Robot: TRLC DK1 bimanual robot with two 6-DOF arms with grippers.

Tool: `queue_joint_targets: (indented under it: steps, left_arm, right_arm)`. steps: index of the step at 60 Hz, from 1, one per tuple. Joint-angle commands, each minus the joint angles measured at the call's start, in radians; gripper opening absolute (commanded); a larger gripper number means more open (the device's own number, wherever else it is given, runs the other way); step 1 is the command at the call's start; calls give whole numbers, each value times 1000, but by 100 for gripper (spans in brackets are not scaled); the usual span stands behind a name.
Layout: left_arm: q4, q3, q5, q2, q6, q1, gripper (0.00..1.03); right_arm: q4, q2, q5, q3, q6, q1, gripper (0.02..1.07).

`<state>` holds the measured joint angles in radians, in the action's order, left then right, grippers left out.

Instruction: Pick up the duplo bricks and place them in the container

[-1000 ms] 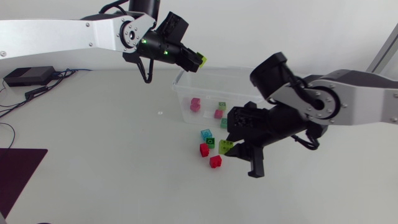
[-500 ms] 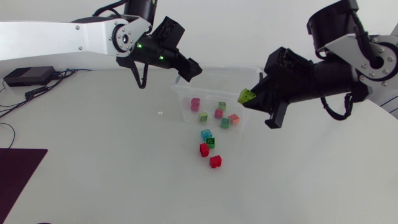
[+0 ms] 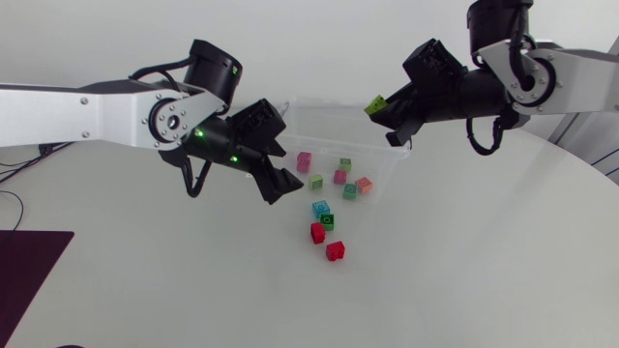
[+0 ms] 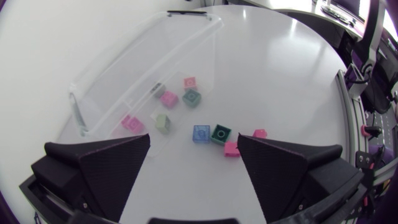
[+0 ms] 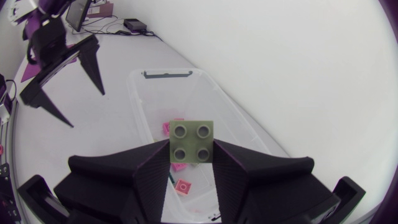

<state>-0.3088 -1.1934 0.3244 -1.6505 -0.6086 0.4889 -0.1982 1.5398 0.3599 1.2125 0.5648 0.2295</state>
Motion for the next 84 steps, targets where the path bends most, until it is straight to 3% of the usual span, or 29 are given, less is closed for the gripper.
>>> queue_joint_targets:
  steps: [1,9,12,16,20,22,33,52,59,70,80,84]
  left_arm:
    - [-3,32,11,-35,-54,33,98]
    - [-4,35,10,-92,-77,80,98]
    - [-7,35,7,-111,-89,102,98]
    - [-19,32,-2,-135,-111,126,98]
    - [-26,21,-36,-163,-122,149,98]
    - [-26,12,-50,-177,-125,155,98]
    - [-95,-66,-127,-253,-141,174,96]
    - [-187,-187,-191,-370,-122,192,91]
    - [-223,-232,-209,-408,-102,195,84]
    - [-228,-261,-232,-440,-80,200,81]
    - [-233,-275,-240,-460,-66,201,62]
    - [-234,-276,-242,-473,-59,206,48]
  right_arm:
    - [43,63,-16,44,-60,-2,20]
    - [94,146,-64,90,-95,5,20]
    - [103,178,-81,113,-109,4,26]
    - [102,227,-99,151,-120,4,55]
    - [103,258,-124,173,-123,2,97]
    - [105,260,-125,174,-132,1,102]
    - [126,191,-125,104,-141,-1,102]
    - [151,-14,-116,-139,-146,8,102]
    - [151,-106,-110,-238,-149,19,102]
    - [141,-279,-102,-378,-134,30,102]
    - [126,-446,-85,-441,-123,1,102]
    - [94,-520,-67,-455,-123,-16,102]
